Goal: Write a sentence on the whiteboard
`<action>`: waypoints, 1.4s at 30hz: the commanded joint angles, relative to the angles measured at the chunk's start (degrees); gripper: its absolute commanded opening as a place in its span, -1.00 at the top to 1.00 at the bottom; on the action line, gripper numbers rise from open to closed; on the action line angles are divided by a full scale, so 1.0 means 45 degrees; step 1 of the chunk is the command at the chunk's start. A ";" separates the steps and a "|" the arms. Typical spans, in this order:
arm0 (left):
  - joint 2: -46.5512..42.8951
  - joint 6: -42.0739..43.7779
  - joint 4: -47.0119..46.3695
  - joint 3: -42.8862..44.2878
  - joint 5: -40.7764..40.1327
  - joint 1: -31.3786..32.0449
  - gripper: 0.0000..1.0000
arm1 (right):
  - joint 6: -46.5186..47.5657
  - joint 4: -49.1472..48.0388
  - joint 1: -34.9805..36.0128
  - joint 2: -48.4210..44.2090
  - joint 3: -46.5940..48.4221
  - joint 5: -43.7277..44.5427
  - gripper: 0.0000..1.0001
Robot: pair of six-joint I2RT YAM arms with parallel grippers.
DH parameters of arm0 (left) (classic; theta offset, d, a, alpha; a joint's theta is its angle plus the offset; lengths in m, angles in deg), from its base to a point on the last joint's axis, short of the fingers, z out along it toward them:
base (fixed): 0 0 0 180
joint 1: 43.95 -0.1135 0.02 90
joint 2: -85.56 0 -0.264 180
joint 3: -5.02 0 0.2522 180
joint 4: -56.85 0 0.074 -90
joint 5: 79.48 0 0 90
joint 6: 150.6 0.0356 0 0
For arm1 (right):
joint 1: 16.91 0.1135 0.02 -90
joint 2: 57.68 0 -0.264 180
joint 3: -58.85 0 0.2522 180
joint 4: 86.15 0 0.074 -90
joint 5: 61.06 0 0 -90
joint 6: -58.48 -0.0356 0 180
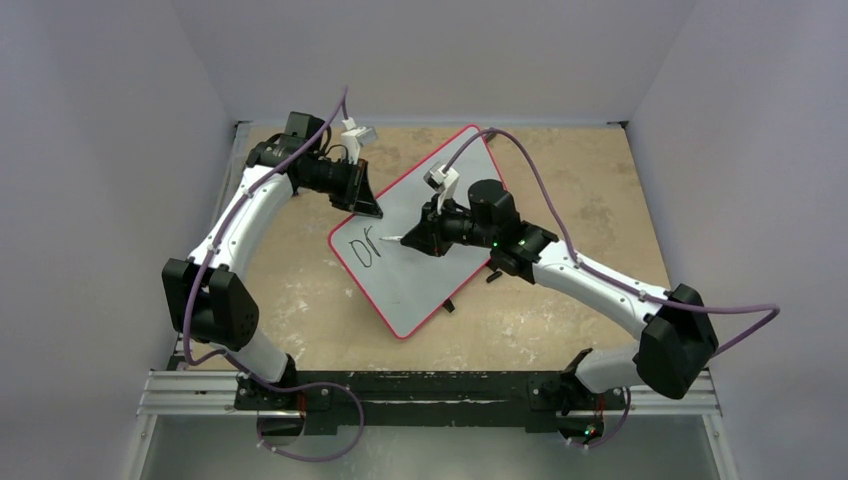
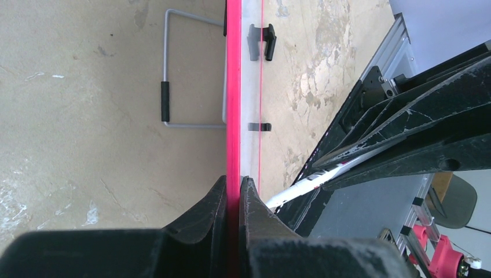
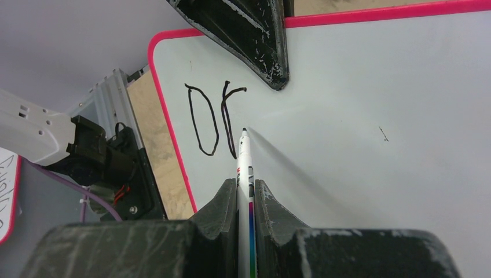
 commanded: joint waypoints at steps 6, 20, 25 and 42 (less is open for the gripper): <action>-0.0383 0.0818 -0.0504 -0.0125 -0.1111 0.0247 1.00 | -0.0153 -0.0702 -0.0027 0.0283 0.0064 0.0208 1.00; -0.0391 0.0827 -0.0495 -0.0119 -0.1131 0.0267 1.00 | -0.0153 -0.0280 -0.0025 0.0165 0.0093 0.1647 1.00; -0.0394 0.0845 -0.0486 -0.0123 -0.1131 0.0267 1.00 | -0.0152 -0.0163 -0.0030 0.0284 0.0472 0.1848 1.00; -0.0426 0.0841 -0.0461 -0.0118 -0.1131 0.0267 1.00 | 0.0038 -0.0100 -0.0034 0.0728 0.1025 0.0918 1.00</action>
